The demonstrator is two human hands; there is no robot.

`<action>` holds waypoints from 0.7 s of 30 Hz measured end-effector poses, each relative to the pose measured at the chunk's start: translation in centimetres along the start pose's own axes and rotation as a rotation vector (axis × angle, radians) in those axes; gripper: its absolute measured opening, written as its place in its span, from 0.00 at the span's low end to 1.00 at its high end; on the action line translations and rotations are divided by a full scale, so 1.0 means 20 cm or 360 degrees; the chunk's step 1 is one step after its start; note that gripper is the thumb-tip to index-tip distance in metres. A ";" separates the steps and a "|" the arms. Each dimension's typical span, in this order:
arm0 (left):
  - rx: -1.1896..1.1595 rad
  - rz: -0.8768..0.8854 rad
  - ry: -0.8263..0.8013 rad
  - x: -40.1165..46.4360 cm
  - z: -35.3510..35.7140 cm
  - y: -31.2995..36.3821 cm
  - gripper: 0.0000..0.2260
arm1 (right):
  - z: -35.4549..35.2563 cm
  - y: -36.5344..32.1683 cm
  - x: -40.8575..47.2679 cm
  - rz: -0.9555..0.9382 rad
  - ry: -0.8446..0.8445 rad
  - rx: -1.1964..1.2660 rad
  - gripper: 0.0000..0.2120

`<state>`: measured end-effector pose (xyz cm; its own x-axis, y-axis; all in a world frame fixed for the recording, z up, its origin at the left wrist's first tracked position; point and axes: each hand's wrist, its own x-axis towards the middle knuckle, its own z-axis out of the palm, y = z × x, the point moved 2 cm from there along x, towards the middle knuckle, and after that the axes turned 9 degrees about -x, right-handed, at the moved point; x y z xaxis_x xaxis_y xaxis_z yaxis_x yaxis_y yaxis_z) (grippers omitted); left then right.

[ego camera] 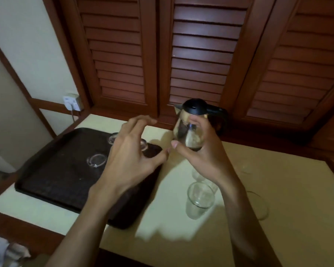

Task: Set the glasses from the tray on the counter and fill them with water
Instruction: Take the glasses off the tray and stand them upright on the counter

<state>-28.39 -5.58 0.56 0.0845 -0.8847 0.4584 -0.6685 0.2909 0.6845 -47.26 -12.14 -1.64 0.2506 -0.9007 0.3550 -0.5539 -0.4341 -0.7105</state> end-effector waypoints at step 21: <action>0.0896 -0.0614 -0.0687 0.02 -0.33 -1.00 0.31 | 1.24 -0.42 0.56 -0.0081 -0.0836 -0.0947 0.14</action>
<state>-10.20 -9.45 -9.20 0.1695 -0.9814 -0.0898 -0.9320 -0.1893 0.3091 -20.10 -19.08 -6.67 0.5466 -0.8352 -0.0602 -0.8257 -0.5256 -0.2048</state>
